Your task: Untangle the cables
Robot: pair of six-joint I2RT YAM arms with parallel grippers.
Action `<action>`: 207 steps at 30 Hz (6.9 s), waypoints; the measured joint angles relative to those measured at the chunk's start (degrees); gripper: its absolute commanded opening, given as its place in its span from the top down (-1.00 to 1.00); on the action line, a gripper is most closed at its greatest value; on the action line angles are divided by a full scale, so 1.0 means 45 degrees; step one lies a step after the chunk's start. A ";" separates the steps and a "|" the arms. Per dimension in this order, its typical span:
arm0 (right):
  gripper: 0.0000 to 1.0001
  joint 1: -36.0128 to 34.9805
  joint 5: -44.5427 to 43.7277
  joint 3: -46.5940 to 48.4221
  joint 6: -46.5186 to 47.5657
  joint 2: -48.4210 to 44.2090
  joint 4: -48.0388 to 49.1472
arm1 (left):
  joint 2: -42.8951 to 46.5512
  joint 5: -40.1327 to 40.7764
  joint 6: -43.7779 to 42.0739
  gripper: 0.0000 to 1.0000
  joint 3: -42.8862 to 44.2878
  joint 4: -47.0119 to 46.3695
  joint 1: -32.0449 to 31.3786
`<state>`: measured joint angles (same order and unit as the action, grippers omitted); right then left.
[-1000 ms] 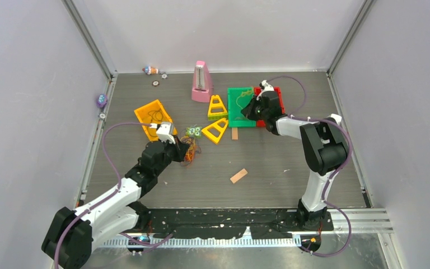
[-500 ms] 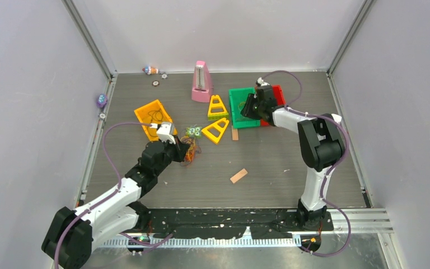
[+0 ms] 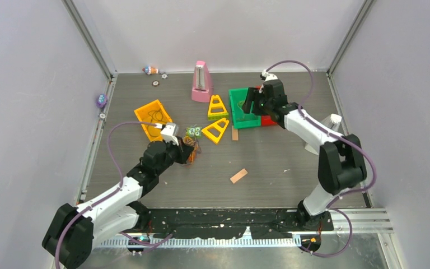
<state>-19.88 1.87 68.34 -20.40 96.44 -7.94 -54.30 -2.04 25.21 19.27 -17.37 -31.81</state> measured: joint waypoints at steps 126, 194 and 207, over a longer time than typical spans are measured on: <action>0.90 -0.3949 -0.8825 -1.0880 -0.1214 -0.9724 0.5081 | 0.2759 1.2832 0.2875 1.00 0.0301 0.4736 -0.1331; 0.89 -0.3861 -0.3954 -1.1040 0.0840 -0.8310 0.6883 | -0.3036 0.0670 -0.1020 -0.69 0.2895 0.3798 -0.1851; 0.89 -0.3852 -0.3954 -1.0924 0.0840 -0.8281 0.6785 | -0.6703 0.0287 0.2108 0.70 0.3978 0.3342 -0.1880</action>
<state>-37.21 -15.92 19.18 -16.62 59.18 22.59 -84.47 -0.75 34.70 37.17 -2.33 -40.27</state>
